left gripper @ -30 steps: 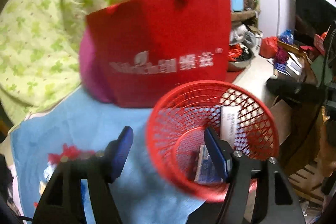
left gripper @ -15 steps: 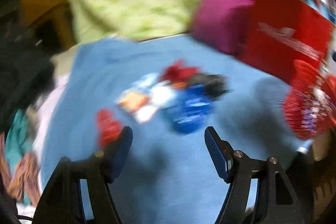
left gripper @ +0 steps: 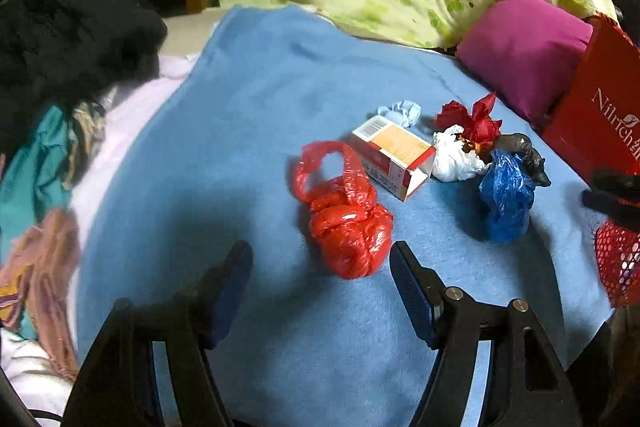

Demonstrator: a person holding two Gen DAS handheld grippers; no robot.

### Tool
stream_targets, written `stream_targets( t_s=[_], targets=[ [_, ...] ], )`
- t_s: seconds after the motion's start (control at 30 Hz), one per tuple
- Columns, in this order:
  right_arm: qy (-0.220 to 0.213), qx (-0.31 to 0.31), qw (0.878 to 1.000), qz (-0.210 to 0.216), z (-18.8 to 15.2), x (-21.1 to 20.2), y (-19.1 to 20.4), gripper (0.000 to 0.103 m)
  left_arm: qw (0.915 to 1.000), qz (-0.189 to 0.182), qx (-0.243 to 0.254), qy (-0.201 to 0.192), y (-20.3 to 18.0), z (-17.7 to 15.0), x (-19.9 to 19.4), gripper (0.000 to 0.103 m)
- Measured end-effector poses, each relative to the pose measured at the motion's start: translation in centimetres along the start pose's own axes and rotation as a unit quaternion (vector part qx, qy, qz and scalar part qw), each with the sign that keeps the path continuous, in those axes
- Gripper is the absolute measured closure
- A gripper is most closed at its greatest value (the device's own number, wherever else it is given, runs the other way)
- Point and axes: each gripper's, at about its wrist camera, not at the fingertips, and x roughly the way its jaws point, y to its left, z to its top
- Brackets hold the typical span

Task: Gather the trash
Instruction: 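Grasp the red plastic bag with the left tool while the right grasps the blue bag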

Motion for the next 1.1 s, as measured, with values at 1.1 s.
stream_targets(
  t_s=[1.1],
  targets=[
    [-0.022,-0.008,1.000,0.005,-1.8,-0.5,2.2,0.039,0.9985,-0.043,0.012,-0.030,-5.1,0.8,-0.7,0.050]
  ],
)
